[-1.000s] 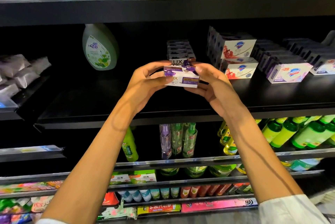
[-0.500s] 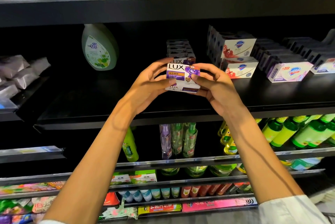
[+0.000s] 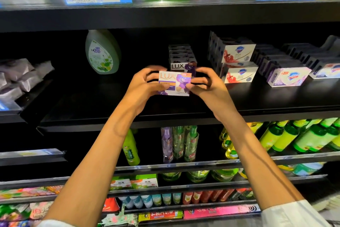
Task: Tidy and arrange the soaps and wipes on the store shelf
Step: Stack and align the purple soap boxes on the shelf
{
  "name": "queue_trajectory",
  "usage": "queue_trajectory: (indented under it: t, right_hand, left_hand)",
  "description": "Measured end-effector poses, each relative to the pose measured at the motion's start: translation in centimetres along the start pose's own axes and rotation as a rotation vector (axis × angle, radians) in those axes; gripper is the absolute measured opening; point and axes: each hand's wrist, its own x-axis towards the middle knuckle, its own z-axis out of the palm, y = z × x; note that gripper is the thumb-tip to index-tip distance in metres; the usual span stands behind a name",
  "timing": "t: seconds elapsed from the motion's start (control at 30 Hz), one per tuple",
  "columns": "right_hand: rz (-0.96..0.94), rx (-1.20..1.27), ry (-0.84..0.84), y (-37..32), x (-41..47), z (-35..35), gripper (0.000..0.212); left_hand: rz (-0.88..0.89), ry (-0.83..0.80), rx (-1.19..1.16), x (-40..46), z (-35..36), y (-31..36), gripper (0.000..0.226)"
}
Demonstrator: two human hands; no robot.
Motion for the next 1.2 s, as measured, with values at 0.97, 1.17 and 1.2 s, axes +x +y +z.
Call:
queue_trajectory:
  t: [0.97, 1.17, 1.2]
  right_hand:
    - [-0.141, -0.875, -0.513, -1.0, -1.8, 0.9, 0.087]
    - [-0.153, -0.879, -0.531, -0.8, -1.8, 0.9, 0.085]
    - [-0.152, -0.872, -0.533, -0.9, -1.8, 0.8, 0.083]
  left_hand:
    - [0.079, 0.407, 0.631, 5.0, -11.0, -1.4, 0.051]
    - [0.055, 0.389, 0.657, 4.8, -10.9, -1.6, 0.061]
    - [0.086, 0.410, 0.734, 4.5, -10.8, -1.5, 0.065]
